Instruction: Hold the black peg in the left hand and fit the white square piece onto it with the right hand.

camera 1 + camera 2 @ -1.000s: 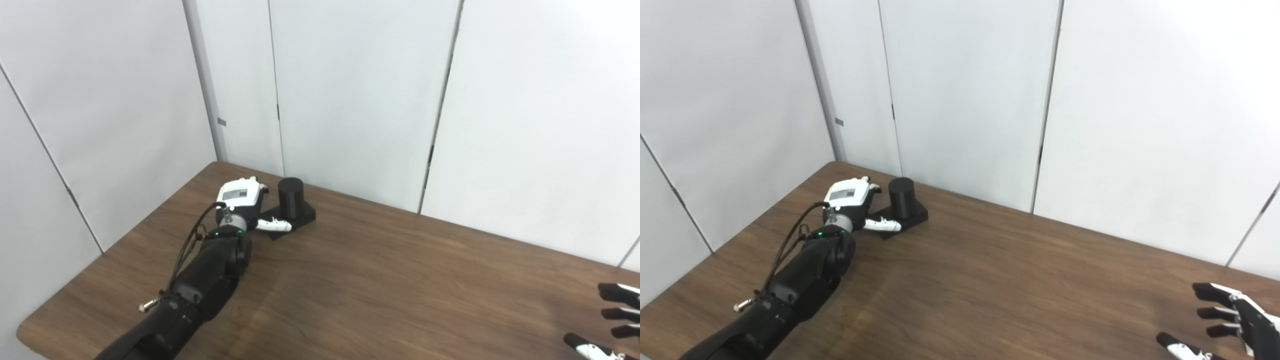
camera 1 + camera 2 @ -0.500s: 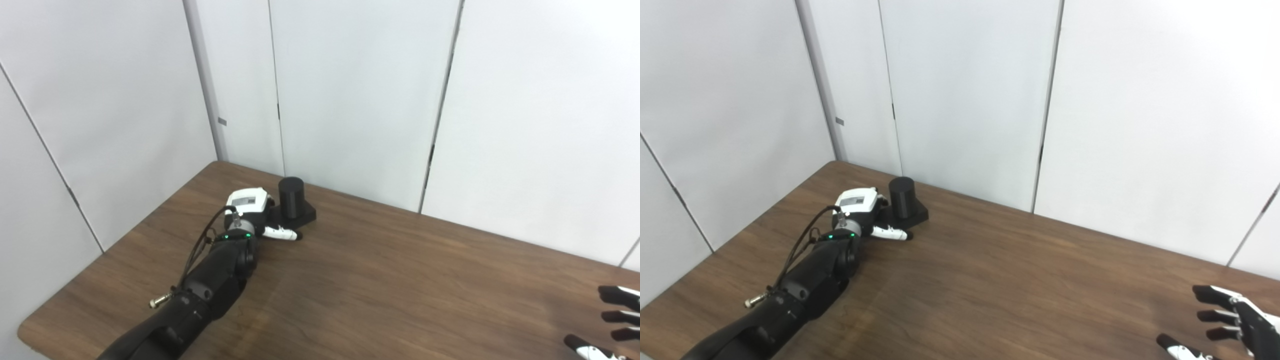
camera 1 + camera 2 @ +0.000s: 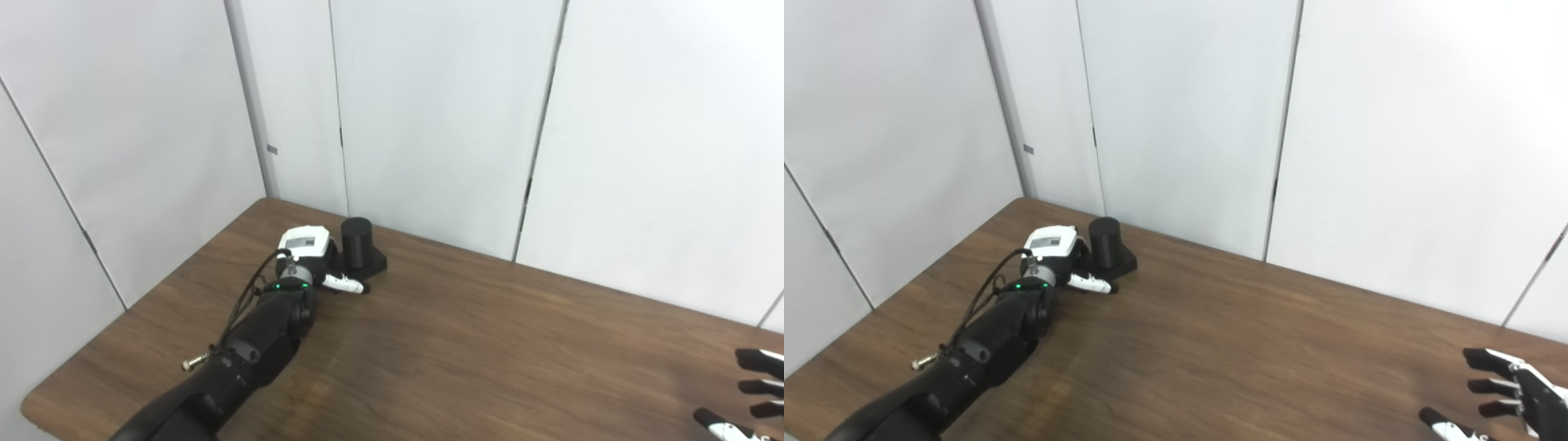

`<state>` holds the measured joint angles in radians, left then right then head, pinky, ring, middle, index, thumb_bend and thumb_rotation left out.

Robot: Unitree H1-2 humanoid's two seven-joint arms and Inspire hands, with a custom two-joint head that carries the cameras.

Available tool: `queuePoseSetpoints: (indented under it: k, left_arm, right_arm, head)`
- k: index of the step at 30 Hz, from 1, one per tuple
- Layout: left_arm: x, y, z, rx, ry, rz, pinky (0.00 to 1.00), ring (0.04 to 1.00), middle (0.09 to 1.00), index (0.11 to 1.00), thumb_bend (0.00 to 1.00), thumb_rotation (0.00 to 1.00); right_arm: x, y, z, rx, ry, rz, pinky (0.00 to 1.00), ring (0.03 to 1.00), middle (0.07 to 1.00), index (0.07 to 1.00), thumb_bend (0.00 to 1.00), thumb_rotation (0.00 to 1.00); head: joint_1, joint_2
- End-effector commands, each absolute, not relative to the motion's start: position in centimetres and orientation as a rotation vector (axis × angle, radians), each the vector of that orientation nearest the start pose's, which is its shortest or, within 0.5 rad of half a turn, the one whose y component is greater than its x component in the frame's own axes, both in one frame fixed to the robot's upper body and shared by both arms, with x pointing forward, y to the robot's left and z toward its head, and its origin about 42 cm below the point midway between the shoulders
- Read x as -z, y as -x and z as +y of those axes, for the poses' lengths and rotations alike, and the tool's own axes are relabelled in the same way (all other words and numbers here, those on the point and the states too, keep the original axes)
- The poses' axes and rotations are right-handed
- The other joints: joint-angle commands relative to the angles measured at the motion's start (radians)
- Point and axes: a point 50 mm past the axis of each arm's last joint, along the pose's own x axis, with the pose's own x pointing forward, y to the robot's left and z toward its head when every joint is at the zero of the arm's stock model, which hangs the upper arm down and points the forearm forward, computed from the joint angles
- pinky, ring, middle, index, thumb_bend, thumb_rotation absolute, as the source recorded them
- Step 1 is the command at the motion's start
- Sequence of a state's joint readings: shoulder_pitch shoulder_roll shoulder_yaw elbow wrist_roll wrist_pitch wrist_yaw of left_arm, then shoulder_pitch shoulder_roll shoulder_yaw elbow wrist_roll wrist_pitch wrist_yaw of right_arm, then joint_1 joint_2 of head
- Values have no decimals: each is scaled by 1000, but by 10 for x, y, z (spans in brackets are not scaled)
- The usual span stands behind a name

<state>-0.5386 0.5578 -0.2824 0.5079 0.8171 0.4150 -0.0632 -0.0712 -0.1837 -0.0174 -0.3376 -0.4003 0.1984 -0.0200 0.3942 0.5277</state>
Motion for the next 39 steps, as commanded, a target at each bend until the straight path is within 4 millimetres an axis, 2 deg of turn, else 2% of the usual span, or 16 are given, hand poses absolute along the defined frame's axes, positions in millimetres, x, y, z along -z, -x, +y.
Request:
queuePoseSetpoints:
  k: [1,3,4,9,10,11,13,17,22,26,29,35,39]
  left_arm:
    - [-187,-445,388,-133,-1450,344,732,857,799,599,793,416]
    - [-186,-444,387,-109,-1457,358,653,786,717,557,769,325]
    - [-185,-444,386,-96,-1455,366,653,781,704,548,766,299]
    - [-184,-441,382,-21,-1436,363,673,811,758,532,788,221]
    - [-184,-440,381,-3,-1442,358,641,803,770,525,781,213]
    - [-184,-440,380,10,-1444,354,617,794,773,506,652,147]
    - [-184,-440,378,30,-1437,355,586,772,764,490,545,91]
    - [-184,-438,375,60,-1407,337,576,765,757,485,517,74]
    - [-178,-432,369,133,-1364,231,615,806,780,483,519,70]
    - [-168,-420,353,245,-1384,40,631,791,774,482,521,64]
    - [-164,-416,341,339,-1395,-33,671,803,793,487,522,65]
    - [-159,-411,314,507,-1395,-152,673,788,801,495,522,70]
    - [-153,-405,292,586,-1434,-217,681,791,804,495,522,71]
  right_arm:
    - [-217,-295,-265,140,564,-304,500,628,711,675,578,0]
    - [-216,-295,-266,141,565,-304,507,632,715,674,574,0]
    - [-216,-295,-266,143,566,-303,508,632,715,673,576,0]
    - [-217,-296,-267,138,567,-315,494,618,705,667,571,0]
    - [-216,-297,-267,142,569,-312,493,616,704,666,572,0]
    - [-216,-297,-267,145,570,-310,494,615,703,664,577,0]
    - [-216,-297,-266,147,570,-307,491,616,704,665,573,0]
    - [-215,-299,-267,139,564,-317,486,619,707,666,563,0]
    - [-213,-301,-266,140,568,-321,490,613,700,664,565,0]
    - [-216,-300,-263,150,577,-308,504,620,702,667,572,0]
    - [-215,-301,-262,147,574,-310,500,617,701,670,569,0]
    - [-213,-303,-262,144,572,-306,510,626,706,672,565,0]
    - [-210,-306,-262,133,546,-304,525,636,715,679,561,0]
  head:
    - [0,2]
    - [2,3]
    - [2,3]
    - [1,6]
    - [1,6]
    - [1,6]
    - [-1,6]
    - [-10,8]
    - [-16,7]
    - [-20,6]
    - [-25,8]
    - [-52,24]
    - [-95,43]
